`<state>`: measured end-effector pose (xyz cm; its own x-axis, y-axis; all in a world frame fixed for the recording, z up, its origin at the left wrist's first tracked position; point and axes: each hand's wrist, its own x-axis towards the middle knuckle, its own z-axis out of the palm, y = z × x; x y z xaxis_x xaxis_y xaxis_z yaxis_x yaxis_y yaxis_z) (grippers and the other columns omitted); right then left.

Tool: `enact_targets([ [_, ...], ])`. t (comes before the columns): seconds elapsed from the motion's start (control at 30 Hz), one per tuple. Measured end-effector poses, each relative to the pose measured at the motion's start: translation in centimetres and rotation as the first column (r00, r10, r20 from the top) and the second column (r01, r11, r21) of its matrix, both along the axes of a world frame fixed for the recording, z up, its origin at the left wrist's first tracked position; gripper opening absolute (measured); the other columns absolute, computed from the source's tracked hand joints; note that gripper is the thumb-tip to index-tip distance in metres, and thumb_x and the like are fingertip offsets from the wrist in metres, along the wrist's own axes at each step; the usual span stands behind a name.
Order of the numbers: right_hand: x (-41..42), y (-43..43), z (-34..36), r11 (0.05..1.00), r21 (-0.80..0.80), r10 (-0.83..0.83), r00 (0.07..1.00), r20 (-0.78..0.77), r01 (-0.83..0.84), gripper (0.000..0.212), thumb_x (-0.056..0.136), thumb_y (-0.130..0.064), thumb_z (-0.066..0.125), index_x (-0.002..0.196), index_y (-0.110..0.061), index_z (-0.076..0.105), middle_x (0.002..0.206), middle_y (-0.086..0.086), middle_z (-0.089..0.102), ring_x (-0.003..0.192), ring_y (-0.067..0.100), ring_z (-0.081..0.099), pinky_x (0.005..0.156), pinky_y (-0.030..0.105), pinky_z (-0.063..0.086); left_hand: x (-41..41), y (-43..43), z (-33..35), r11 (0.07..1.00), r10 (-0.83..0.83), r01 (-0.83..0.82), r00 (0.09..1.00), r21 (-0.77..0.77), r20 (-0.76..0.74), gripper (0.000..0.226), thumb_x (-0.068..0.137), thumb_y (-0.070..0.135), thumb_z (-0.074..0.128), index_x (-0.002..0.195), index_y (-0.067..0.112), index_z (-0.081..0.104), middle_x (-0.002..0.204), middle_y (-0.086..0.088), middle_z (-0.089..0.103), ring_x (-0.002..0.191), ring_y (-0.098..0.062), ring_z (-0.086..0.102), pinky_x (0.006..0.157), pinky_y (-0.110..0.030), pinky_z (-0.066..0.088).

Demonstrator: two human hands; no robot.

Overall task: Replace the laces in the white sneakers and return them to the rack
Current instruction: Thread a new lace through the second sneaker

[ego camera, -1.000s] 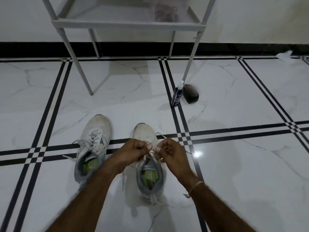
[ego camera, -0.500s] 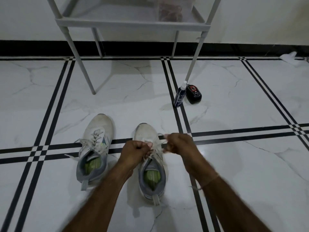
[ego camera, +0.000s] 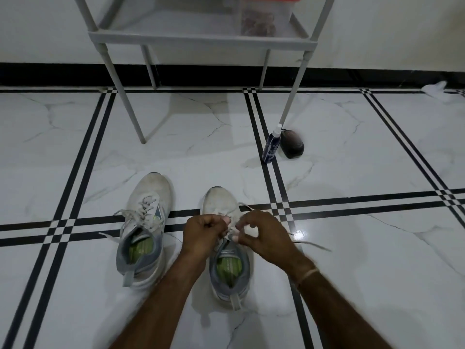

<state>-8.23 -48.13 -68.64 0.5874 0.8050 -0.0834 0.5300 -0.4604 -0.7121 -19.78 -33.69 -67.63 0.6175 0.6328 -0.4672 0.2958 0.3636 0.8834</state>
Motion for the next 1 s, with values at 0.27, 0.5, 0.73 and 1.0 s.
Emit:
enact_targets([
  [0.27, -1.6, 1.5, 3.5, 0.944, 0.228, -0.048, 0.781, -0.623, 0.239, 0.032, 0.105, -0.027, 0.055, 0.097, -0.001, 0.072, 0.098, 0.006, 0.076, 0.095, 0.018, 0.070, 0.084, 0.032, 0.055, -0.4, -0.6, 0.2, 0.969, 0.221, -0.222, 0.975, 0.106, 0.013, 0.018, 0.087, -0.001, 0.070, 0.092, 0.015, 0.077, 0.082, -0.007, 0.076, 0.076, -0.020, 0.070, 0.069, -0.030, 0.058],
  [0.5, -0.3, 2.0, 0.8, 0.681, -0.026, -0.133, 0.089, -0.987, 0.731, 0.026, 0.100, -0.023, 0.051, 0.075, -0.018, 0.044, 0.056, -0.004, 0.037, 0.050, 0.010, 0.039, 0.044, 0.022, 0.035, -0.9, 2.4, -2.6, 0.815, 0.474, -0.390, 0.874, -0.428, 0.107, 0.029, 0.102, -0.008, 0.037, 0.102, 0.010, 0.060, 0.073, -0.004, 0.047, 0.036, -0.002, 0.036, 0.037, -0.015, 0.035],
  [0.73, -0.6, 0.2, -2.1, 0.679, -0.075, -0.326, 0.208, -0.922, 0.730, 0.028, 0.108, -0.022, 0.043, 0.081, -0.018, 0.044, 0.058, -0.004, 0.038, 0.047, 0.008, 0.033, 0.041, 0.019, 0.024, -1.5, 3.4, -4.1, 0.911, 0.371, -0.362, 0.929, -0.199, 0.008, 0.033, 0.100, -0.010, 0.038, 0.095, 0.009, 0.064, 0.071, -0.004, 0.049, 0.039, -0.003, 0.035, 0.036, -0.017, 0.030],
  [1.0, 0.5, 0.4, -1.6, 0.849, 0.058, -0.454, 0.780, -0.431, 0.526, 0.024, 0.101, -0.033, 0.061, 0.091, -0.011, 0.062, 0.090, 0.001, 0.071, 0.084, 0.016, 0.064, 0.076, 0.033, 0.055, -1.4, 0.5, -4.1, 0.916, 0.339, -0.349, 0.937, -0.199, -0.082, 0.020, 0.103, 0.024, 0.057, 0.108, 0.005, 0.059, 0.089, -0.018, 0.070, 0.070, -0.022, 0.060, 0.064, -0.032, 0.046],
])
